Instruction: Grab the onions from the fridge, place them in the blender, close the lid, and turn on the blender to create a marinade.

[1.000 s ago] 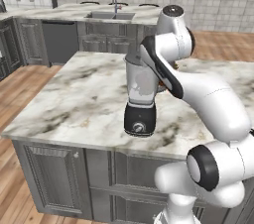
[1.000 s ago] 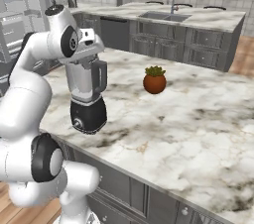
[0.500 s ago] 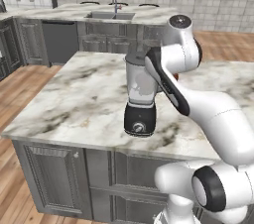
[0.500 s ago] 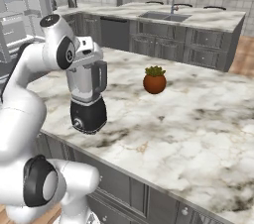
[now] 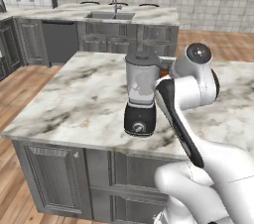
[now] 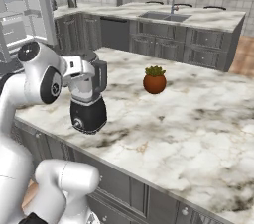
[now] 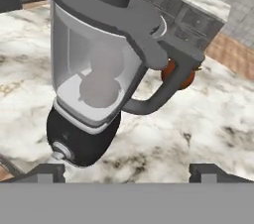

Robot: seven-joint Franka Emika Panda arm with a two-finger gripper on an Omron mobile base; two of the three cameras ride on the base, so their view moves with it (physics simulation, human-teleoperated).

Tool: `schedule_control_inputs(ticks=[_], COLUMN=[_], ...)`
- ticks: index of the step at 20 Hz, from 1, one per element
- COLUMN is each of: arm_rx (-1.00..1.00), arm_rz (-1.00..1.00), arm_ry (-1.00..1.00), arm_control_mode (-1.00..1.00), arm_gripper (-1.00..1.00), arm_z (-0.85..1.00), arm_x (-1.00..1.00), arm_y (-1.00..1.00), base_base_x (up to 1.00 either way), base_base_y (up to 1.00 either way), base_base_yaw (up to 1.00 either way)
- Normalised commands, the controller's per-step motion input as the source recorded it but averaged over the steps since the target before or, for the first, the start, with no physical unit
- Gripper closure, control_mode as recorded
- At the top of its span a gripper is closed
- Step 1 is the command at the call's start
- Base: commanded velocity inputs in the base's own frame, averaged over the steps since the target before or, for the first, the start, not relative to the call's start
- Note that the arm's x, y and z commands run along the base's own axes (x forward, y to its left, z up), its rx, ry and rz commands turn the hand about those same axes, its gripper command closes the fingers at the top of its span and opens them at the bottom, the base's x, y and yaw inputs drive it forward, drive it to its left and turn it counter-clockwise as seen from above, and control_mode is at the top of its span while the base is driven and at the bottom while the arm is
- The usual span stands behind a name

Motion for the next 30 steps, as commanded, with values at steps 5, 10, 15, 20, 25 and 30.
schedule_control_inputs(ticks=[5,10,15,20,25,30], arm_rx=[0.00,-0.01,0.00,0.02,0.02,0.06], arm_rz=[-0.04,-0.02,-0.09,-0.15,-0.20,-0.24], arm_ry=[-0.10,0.00,0.14,0.19,0.11,0.00], arm_control_mode=[-1.00,-1.00,-1.00,-1.00,-1.00,-1.00], arm_gripper=[-1.00,-1.00,-1.00,-1.00,-1.00,-1.00], arm_z=[-0.38,0.00,-0.03,-0.21,-0.26,-0.28], arm_x=[-0.28,-0.04,-0.06,-0.01,0.00,0.00], arm_y=[0.19,0.50,0.32,0.14,0.08,0.05], base_base_x=[0.00,0.00,0.00,0.00,0.00,0.00], base_base_y=[0.00,0.00,0.00,0.00,0.00,0.00], base_base_yaw=[0.00,0.00,0.00,0.00,0.00,0.00])
